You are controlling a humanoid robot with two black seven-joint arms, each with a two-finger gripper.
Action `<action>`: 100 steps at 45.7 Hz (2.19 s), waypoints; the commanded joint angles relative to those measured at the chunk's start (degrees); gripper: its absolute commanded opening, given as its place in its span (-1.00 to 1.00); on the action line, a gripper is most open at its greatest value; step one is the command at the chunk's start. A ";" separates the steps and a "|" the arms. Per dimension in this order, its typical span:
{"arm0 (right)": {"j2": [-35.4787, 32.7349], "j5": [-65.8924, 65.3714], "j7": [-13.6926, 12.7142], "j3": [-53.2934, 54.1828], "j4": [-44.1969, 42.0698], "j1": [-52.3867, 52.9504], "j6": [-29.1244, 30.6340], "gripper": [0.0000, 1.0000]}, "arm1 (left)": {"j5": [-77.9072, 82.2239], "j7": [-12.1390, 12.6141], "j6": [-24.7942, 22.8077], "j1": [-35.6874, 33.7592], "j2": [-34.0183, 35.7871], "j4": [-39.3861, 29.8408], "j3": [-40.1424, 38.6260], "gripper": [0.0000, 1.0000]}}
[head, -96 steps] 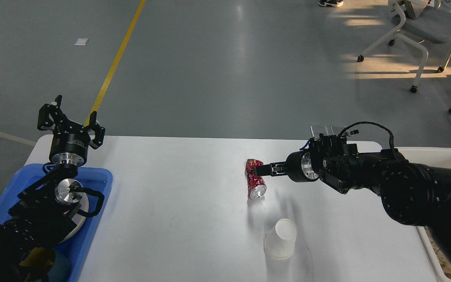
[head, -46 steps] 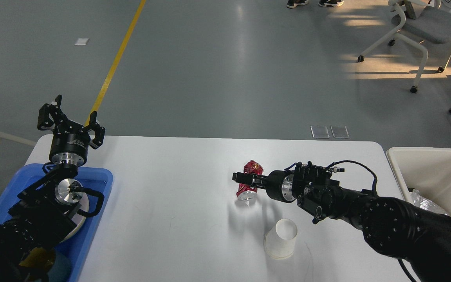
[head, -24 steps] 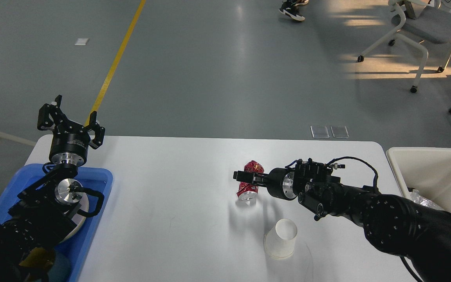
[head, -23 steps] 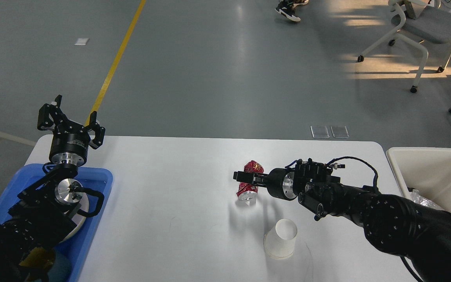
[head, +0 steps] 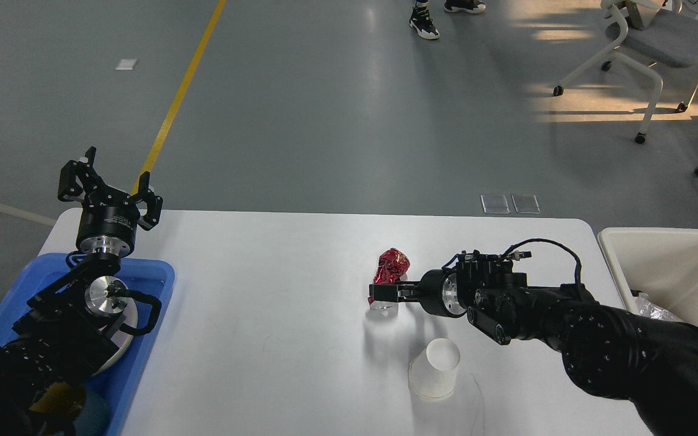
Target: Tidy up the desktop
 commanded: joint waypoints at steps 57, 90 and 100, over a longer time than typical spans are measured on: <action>1.82 -0.08 -0.62 0.52 0.42 -1.13 0.10 0.64 | 0.05 0.00 0.00 0.00 0.00 -0.02 -0.02 0.93; 1.12 0.01 -2.46 0.34 1.65 0.63 1.94 1.00 | -0.04 0.00 0.00 0.00 0.00 0.06 -0.02 0.93; -8.37 0.01 -2.37 -2.20 10.96 11.87 18.81 1.00 | -0.04 0.00 0.00 0.00 0.00 0.06 0.07 0.93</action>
